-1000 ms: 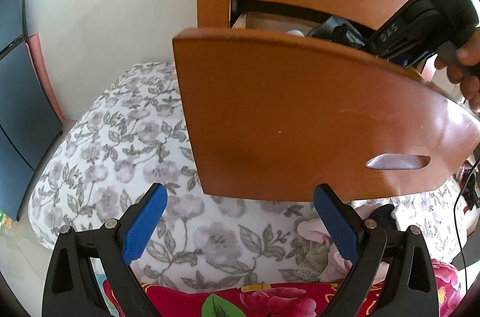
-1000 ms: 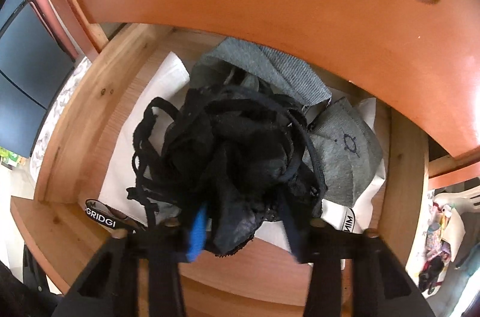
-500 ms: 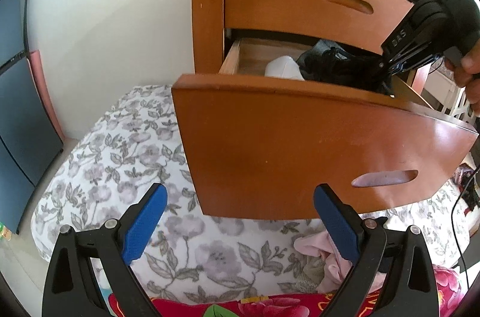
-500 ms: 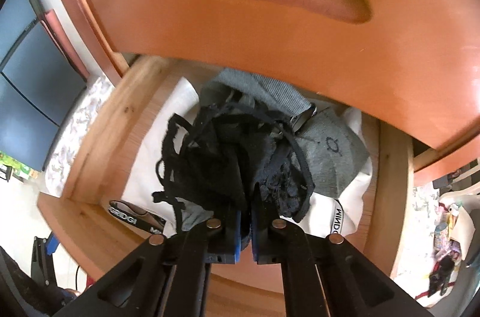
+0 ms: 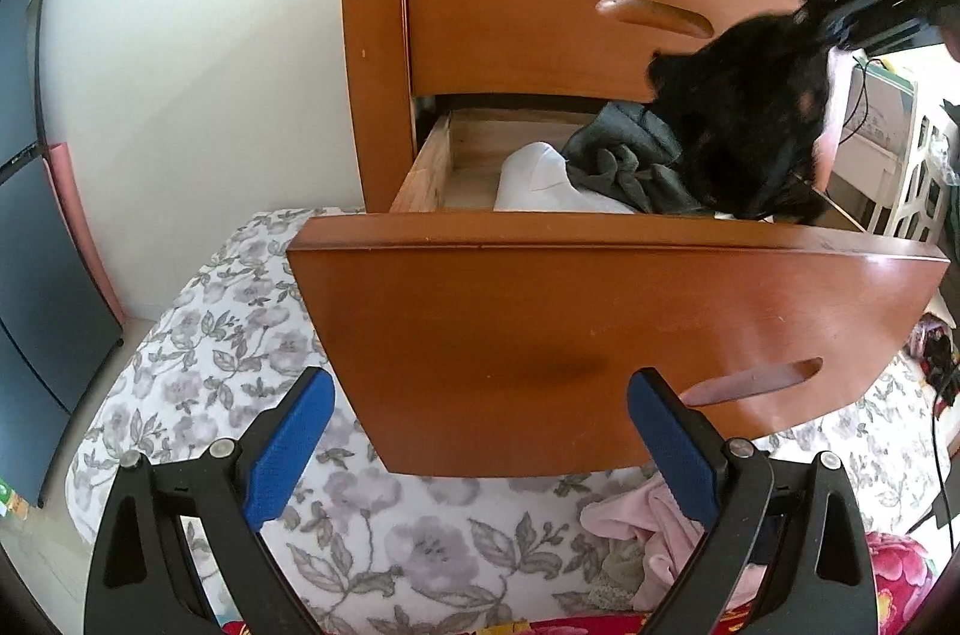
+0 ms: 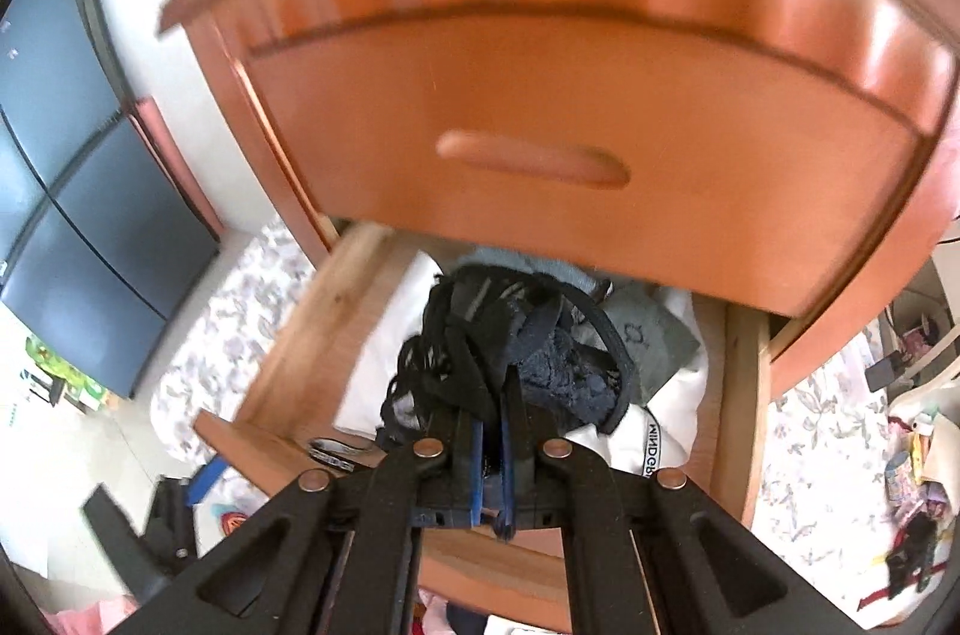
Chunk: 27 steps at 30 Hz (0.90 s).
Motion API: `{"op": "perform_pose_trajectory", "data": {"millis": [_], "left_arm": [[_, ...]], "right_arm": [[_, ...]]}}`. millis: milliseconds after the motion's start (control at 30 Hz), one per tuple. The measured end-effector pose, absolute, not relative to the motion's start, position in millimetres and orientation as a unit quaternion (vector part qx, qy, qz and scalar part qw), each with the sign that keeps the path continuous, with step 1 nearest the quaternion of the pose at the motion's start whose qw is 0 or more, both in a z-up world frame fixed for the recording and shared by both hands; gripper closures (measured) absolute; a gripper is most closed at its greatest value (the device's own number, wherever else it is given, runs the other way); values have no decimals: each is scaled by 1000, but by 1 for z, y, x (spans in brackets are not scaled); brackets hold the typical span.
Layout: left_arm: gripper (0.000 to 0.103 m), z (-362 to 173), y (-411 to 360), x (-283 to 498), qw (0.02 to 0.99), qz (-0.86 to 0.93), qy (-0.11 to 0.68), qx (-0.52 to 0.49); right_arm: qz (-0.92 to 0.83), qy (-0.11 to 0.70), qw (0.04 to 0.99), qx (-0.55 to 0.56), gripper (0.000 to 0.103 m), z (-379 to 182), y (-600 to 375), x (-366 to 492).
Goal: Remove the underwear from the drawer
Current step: 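Lift the black lace garment up out of the drawer with the right gripper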
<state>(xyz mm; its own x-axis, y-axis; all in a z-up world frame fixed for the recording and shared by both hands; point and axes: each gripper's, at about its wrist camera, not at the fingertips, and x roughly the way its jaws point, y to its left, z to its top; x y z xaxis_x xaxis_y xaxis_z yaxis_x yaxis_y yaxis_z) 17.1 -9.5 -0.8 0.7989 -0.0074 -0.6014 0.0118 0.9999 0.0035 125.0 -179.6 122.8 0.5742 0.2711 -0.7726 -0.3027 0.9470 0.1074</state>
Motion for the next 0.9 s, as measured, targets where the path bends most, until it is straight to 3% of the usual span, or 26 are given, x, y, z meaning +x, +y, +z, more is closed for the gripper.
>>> {"op": "perform_pose_trajectory", "data": {"millis": [533,900], "left_arm": [[4,-4,-13,23,946,-13,324,2],[4,-1,-14,20,949,-8,314,5]], "right_arm": [[207,325,922,19,99,216,-201,54],[218,278,935,15,99,247,-214,-5]]}}
